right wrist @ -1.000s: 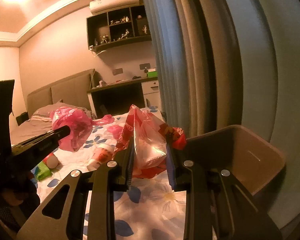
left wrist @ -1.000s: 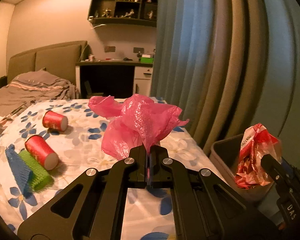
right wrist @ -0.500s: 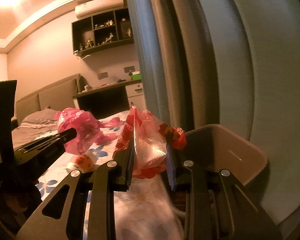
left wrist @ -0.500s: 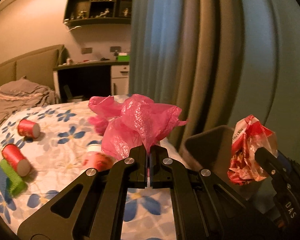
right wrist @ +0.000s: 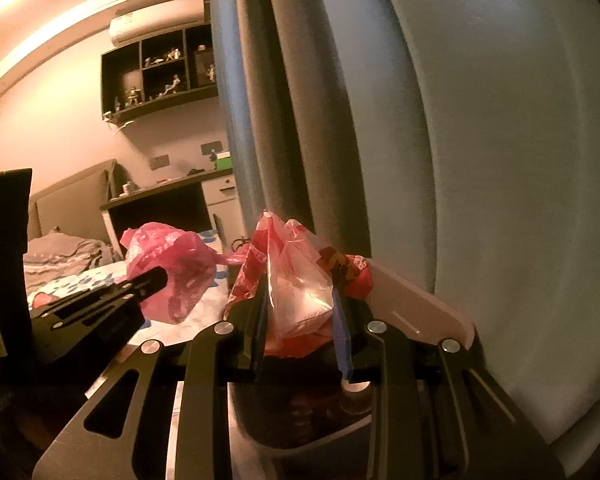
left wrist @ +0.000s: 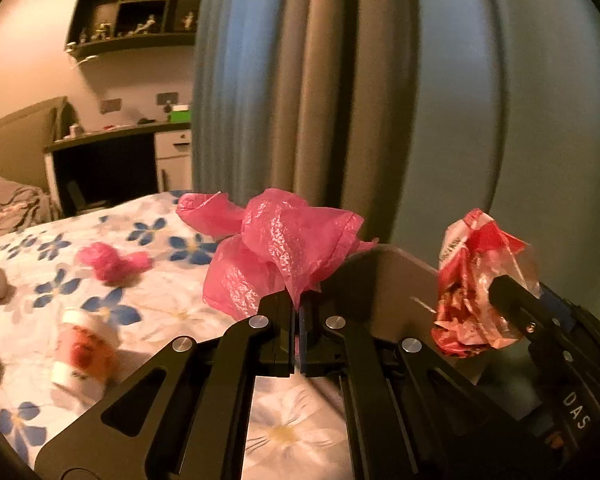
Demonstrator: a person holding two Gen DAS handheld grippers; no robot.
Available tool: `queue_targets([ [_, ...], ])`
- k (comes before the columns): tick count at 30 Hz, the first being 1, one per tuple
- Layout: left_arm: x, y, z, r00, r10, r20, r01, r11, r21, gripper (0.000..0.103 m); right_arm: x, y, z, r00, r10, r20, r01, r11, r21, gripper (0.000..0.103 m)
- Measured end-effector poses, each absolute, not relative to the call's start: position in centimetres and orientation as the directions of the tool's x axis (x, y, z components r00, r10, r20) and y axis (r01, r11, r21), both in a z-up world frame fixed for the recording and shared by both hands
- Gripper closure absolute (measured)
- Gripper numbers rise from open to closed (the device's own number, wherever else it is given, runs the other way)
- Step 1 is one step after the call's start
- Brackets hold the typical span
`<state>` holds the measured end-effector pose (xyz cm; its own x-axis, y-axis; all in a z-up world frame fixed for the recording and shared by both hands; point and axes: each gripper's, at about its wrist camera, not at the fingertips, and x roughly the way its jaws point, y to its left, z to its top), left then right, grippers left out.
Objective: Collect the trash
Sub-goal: 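Carry both bags over the brown bin with both tools, then open both tools to drop the bags into the brown bin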
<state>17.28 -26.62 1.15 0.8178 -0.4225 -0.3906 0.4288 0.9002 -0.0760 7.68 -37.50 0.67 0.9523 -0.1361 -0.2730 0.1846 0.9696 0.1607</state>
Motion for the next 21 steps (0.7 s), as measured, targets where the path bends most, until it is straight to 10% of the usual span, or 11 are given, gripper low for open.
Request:
queue_targets([
  [18, 19.0, -30.2, -1.7, 0.700, -0.564, -0.438, 0.565, 0.813, -0.143, 0.102, 9.7, -39.7, -0.5, 0.939, -0.174, -0.295, 0.229, 0.960, 0.163, 0.073],
  [21, 19.4, -29.9, -2.0, 0.691, -0.565, -0.452, 0.568, 0.810, -0.145, 0.089, 10.0, -39.9, -0.6, 0.937, -0.175, -0.301, 0.233, 0.958, 0.166, 0.073],
])
